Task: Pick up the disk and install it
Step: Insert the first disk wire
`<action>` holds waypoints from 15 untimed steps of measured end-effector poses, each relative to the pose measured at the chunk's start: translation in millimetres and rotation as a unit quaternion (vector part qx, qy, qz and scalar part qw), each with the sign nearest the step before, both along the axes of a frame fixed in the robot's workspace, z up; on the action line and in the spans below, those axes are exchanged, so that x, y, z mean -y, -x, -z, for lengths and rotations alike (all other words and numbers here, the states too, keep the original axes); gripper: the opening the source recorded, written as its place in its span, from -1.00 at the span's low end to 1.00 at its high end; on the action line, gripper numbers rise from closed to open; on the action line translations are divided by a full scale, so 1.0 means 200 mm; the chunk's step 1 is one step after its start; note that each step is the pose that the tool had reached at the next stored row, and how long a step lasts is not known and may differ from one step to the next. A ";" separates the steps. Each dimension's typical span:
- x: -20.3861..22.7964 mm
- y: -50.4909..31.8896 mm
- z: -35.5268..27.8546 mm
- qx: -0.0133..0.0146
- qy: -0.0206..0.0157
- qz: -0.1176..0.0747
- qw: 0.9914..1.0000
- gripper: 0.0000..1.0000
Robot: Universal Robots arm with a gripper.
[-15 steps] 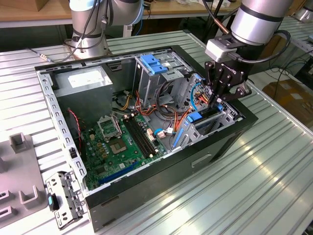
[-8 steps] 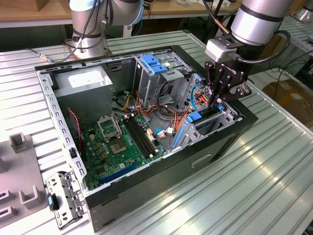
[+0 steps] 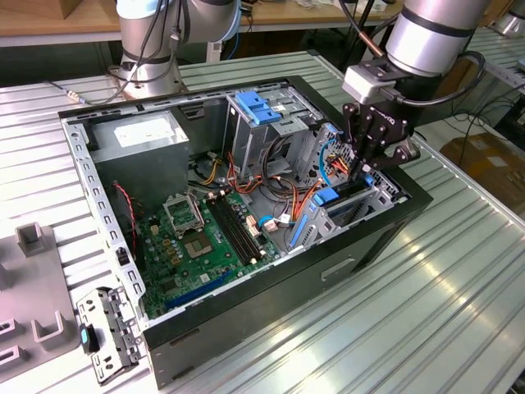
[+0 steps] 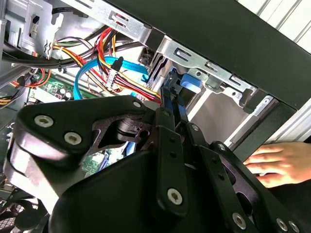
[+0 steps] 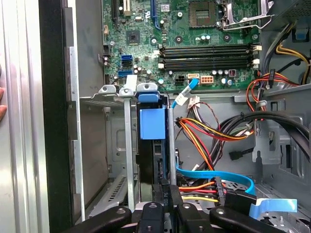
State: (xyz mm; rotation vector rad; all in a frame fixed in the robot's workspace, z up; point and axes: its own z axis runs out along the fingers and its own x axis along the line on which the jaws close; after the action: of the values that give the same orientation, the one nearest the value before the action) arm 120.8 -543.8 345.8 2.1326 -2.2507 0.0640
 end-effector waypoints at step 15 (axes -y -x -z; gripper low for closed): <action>0.001 0.004 0.002 0.000 -0.002 -0.005 1.000 -0.66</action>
State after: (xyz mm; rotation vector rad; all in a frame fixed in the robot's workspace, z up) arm 120.1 -543.9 345.3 2.1465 -2.2407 0.0609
